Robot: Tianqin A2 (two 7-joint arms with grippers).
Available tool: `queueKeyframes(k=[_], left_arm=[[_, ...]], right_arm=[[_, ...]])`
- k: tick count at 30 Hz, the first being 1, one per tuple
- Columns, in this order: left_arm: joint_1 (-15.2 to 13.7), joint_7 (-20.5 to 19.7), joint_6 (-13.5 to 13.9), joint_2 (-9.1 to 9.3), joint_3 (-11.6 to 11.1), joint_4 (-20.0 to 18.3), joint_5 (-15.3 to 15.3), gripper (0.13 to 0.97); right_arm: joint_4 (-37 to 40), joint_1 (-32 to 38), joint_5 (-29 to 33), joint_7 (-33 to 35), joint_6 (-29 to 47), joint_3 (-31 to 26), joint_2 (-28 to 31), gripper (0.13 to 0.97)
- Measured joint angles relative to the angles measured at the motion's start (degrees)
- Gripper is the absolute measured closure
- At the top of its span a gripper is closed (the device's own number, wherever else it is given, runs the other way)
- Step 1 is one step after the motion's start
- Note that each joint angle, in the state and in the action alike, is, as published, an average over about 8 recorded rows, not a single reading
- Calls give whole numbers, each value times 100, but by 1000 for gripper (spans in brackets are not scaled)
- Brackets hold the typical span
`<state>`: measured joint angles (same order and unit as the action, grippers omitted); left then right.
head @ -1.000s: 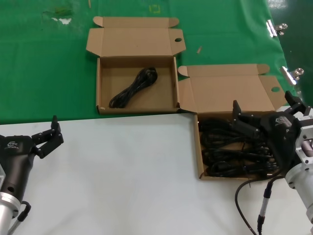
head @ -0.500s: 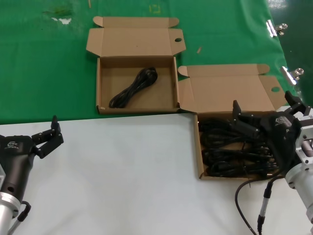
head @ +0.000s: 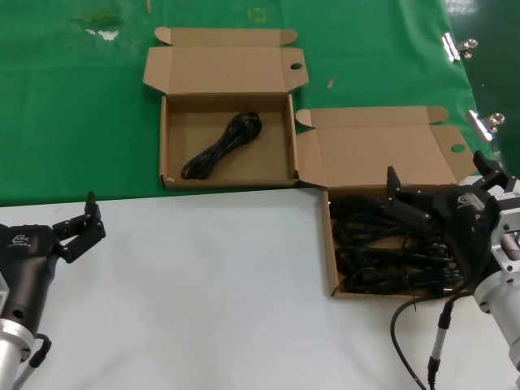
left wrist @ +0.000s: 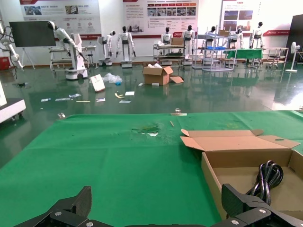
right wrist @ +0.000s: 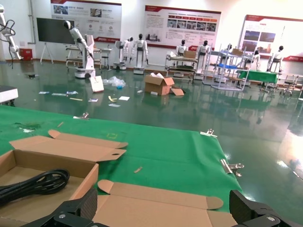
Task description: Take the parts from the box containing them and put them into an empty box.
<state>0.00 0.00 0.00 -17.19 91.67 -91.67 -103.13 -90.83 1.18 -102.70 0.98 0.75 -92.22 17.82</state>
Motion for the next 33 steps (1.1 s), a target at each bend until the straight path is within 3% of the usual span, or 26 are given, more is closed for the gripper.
queueKeyframes(k=[33], left_arm=[[0,0,0,0,0,0,0,132]], right_arm=[[0,0,0,0,0,0,0,129]])
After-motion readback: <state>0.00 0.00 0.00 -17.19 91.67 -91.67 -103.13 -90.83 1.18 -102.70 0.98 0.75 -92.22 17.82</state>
